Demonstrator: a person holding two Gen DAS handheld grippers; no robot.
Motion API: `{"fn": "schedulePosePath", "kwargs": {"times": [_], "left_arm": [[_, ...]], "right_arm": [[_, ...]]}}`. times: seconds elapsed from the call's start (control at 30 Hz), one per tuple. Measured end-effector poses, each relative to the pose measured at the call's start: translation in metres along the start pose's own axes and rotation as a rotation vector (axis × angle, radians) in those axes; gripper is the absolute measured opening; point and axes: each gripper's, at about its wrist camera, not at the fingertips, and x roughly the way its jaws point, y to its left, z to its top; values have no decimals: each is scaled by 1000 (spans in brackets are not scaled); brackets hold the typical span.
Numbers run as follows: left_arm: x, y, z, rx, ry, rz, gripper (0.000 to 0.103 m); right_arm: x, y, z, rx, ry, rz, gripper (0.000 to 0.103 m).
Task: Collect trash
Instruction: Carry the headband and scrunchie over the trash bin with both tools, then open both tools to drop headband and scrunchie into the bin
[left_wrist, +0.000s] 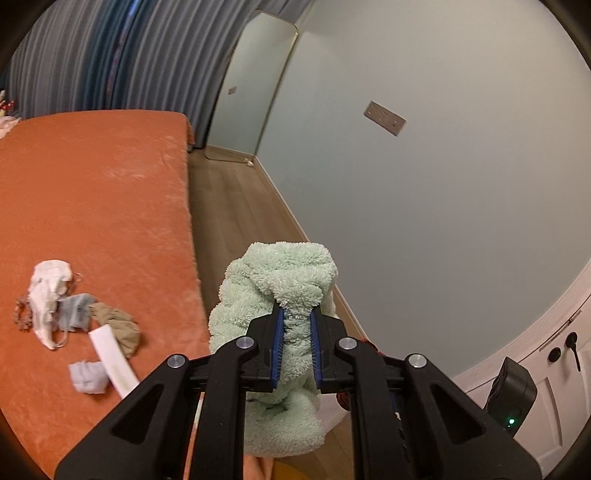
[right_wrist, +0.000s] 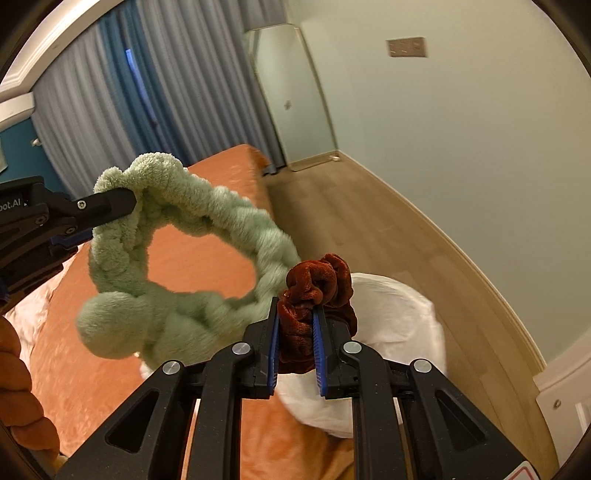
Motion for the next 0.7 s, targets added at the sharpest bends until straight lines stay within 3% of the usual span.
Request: {"fn": "schedulePosePath", "kwargs": {"times": [0.33,0.5,0.7], "left_arm": [[74,-41,-11,44,86,-30,16],[84,-42,-12,34,43,31,49],[86,-33,-12,69,39,97,53]], "right_arm": [[12,-52,-2,83,20,-67,15],[19,-60,-1,98,31,-80,15],[32,-59,6,101,43,-79,16]]}}
